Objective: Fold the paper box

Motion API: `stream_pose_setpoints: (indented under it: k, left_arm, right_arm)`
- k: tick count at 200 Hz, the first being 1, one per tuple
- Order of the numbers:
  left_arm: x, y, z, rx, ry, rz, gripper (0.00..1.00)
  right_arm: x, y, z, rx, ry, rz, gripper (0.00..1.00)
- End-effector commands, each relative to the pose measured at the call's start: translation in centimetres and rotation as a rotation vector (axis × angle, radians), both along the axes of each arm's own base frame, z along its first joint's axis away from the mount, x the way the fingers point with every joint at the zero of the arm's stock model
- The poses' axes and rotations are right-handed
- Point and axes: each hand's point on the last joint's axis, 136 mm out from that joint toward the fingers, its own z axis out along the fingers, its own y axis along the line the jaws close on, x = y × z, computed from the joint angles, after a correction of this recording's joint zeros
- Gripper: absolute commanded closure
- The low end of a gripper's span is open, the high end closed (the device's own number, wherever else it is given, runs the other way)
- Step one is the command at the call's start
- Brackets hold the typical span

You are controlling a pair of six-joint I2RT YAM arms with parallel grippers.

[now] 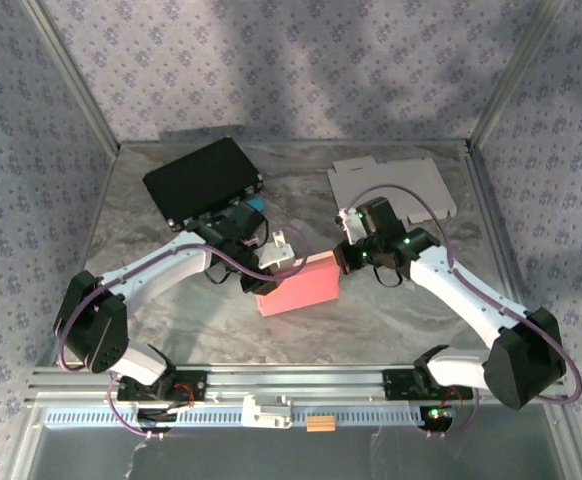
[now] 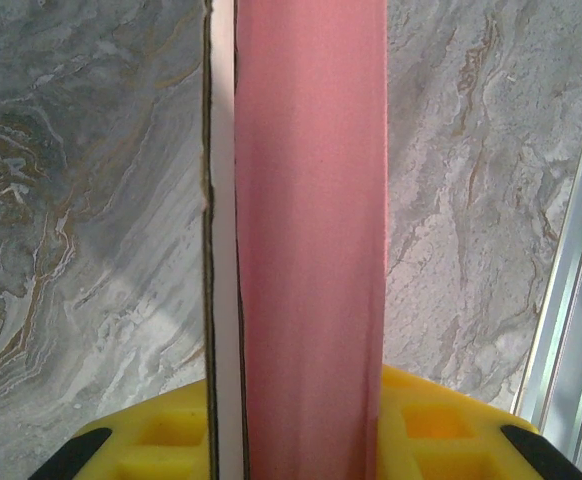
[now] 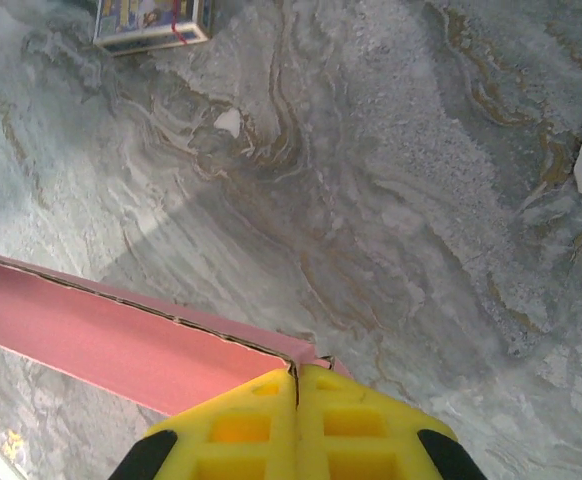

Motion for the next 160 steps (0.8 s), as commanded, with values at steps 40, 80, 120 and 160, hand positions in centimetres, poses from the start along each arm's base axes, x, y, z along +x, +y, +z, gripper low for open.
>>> stream_pose_setpoints:
  k: [40,80,120,160]
  left_arm:
    - [1.5,-0.1,0.4,0.005,-0.048,0.036,0.74]
    - [2.1,-0.1,0.2,0.012,-0.048,0.077,0.74]
    - [2.4,-0.1,0.2,0.010,-0.051,0.111,0.75]
    - [2.7,0.2,1.2,0.003,-0.071,0.169,0.67]
  right_arm:
    - [-1.2,-0.3,-1.4,0.015,-0.062,-0.020,1.00]
    - [-3.1,-0.4,-2.6,-0.001,-0.120,0.032,1.00]
    - [-4.0,-1.2,-3.8,0.002,-0.219,0.005,1.00]
    - [-3.9,-1.5,-3.8,0.000,-0.261,-0.022,1.00]
